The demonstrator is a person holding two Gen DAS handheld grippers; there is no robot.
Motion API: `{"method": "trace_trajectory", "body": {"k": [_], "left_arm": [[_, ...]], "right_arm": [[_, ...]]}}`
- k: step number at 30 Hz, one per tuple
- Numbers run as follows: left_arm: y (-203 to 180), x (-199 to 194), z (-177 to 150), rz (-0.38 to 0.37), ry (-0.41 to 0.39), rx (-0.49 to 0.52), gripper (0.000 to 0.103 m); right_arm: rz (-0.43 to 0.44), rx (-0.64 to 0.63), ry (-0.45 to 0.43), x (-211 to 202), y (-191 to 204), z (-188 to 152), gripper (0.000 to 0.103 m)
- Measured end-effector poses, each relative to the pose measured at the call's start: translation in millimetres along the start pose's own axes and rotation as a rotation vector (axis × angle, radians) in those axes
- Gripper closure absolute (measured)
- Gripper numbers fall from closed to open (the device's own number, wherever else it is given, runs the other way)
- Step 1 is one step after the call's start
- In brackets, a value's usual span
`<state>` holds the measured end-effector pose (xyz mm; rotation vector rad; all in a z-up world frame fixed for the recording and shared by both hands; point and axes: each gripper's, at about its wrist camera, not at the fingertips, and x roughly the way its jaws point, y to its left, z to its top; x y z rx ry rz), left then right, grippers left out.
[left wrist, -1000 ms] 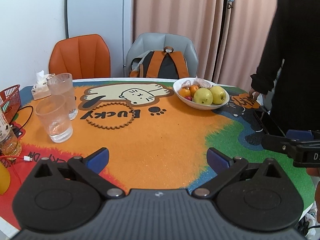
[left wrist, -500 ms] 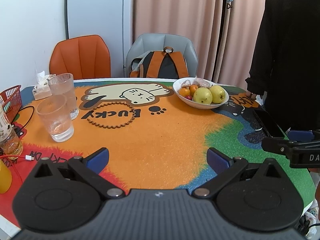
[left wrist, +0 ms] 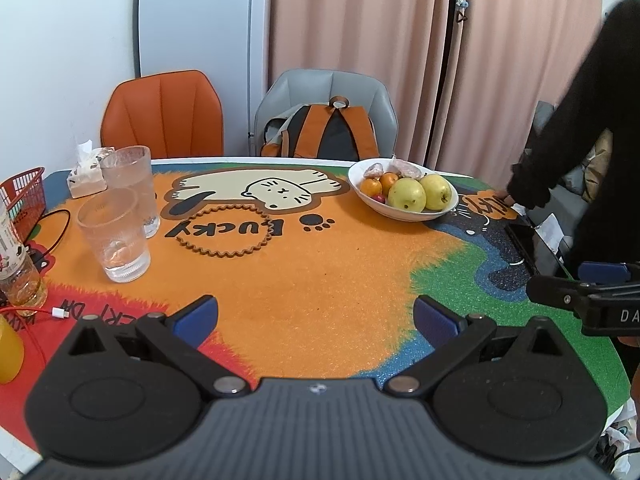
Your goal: Organize fruits
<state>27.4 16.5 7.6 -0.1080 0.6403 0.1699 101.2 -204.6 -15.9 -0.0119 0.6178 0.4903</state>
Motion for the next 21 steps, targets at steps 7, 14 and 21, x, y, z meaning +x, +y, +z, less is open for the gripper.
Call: {"method": "trace_trajectory", "body": {"k": [7, 14, 21], "left_arm": [[-0.6, -2.3, 1.3, -0.008, -0.007, -0.004, 0.000], [-1.0, -3.9, 3.0, -0.009, -0.012, -0.003, 0.000], [-1.2, -4.9, 3.0, -0.010, -0.013, -0.004, 0.000]], "right_arm": [[0.001, -0.005, -0.015, -4.2, 1.1, 2.5, 0.000], [0.002, -0.008, -0.023, -7.0, 2.1, 2.4, 0.000], [0.001, -0.008, -0.024, -8.1, 2.1, 3.0, 0.000]]}}
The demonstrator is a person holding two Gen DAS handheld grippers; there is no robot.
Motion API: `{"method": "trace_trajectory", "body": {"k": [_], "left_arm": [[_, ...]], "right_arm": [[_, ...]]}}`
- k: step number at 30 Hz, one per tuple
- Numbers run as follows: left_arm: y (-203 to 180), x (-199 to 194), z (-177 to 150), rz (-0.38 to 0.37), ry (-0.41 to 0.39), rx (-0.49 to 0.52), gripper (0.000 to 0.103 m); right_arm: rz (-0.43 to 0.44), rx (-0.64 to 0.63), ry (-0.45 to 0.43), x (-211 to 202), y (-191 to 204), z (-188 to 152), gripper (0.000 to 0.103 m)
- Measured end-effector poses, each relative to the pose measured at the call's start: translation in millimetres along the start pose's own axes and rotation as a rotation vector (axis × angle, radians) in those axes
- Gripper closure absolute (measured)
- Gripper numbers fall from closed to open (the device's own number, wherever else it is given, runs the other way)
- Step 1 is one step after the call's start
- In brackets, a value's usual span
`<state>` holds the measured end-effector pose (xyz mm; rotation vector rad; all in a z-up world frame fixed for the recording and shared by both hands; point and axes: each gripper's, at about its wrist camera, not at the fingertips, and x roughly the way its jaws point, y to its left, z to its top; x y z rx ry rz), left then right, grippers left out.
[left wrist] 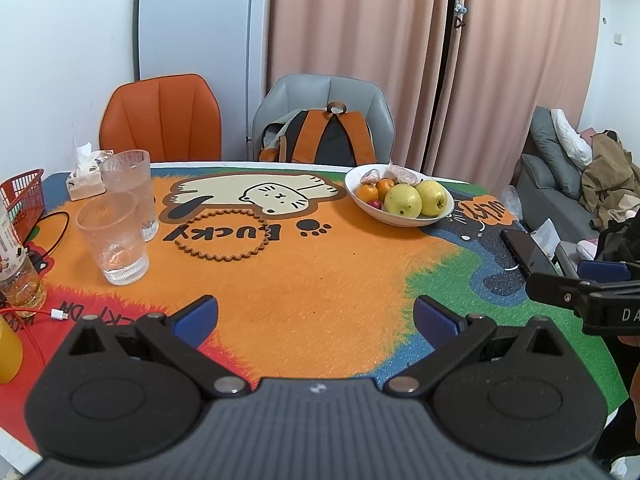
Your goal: Organize fruits
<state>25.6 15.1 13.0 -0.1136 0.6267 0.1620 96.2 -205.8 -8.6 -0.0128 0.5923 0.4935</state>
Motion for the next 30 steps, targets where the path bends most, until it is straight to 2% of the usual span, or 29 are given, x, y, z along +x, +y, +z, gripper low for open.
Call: {"method": "trace_trajectory", "body": {"k": [30], "left_arm": [[-8.0, -6.4, 1.1, -0.022, -0.025, 0.016, 0.000]], "right_arm": [[0.003, -0.004, 0.003, 0.7, 1.1, -0.9, 0.000]]}}
